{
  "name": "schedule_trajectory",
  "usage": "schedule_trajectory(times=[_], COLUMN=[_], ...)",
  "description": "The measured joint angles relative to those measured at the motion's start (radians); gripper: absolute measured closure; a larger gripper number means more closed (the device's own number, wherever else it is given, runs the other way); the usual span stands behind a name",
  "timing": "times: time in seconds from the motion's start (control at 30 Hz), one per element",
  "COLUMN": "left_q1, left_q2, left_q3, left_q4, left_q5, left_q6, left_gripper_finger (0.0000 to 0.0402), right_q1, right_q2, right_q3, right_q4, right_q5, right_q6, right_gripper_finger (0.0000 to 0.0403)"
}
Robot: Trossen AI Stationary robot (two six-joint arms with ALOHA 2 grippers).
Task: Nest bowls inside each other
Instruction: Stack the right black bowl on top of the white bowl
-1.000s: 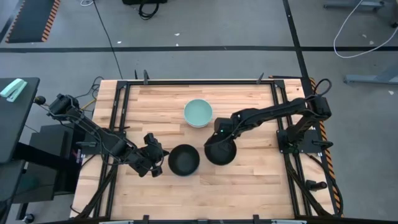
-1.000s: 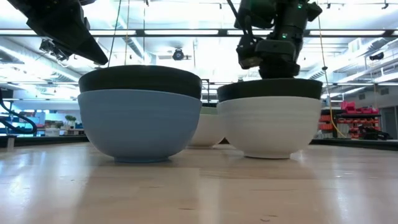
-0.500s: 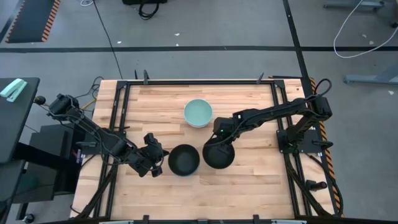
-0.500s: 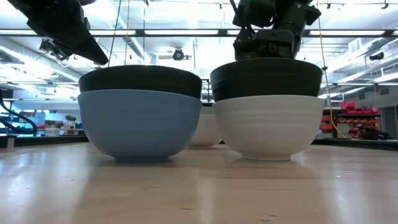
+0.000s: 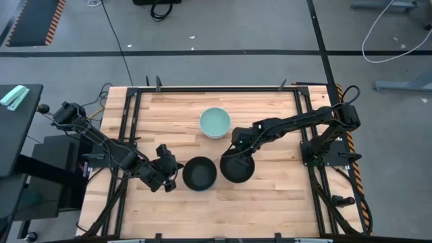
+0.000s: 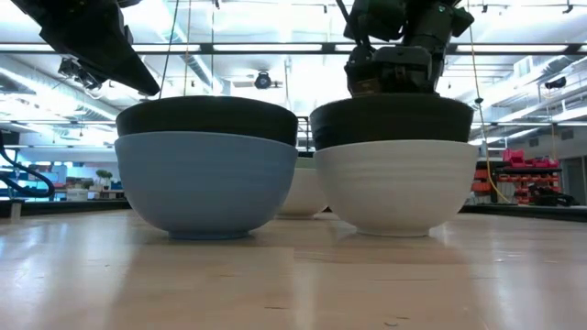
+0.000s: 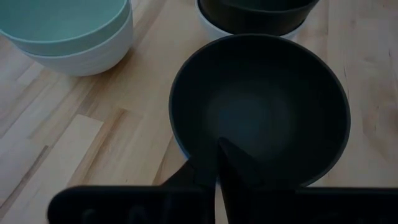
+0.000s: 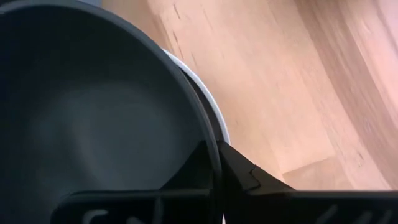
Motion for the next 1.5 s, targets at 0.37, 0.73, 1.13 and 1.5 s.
schedule_trajectory(times=[0.37,0.73,1.13,1.5], left_q1=[0.000,0.000,0.000,0.000], left_q2=[0.000,0.000,0.000,0.000], left_q3=[0.000,0.000,0.000,0.000], left_q4=[0.000,0.000,0.000,0.000], left_q5=[0.000,0.000,0.000,0.000], left_q6=[0.000,0.000,0.000,0.000], left_gripper_finger=[0.0380,0.0384,0.0375,0.0387], right_q1=[-0.006,-0.006,-0.006,-0.006], right_q2=[0.000,0.000,0.000,-0.001], right_q3=[0.001,0.001,0.041,0.086], right_q4=[-0.013,-0.013,-0.072,-0.109], right_q5=[0.000,0.001,0.043,0.058], right_q6=[0.023,0.021,0.024,0.025], right_gripper_finger=[0.0325,0.0322,0.0322,0.0322])
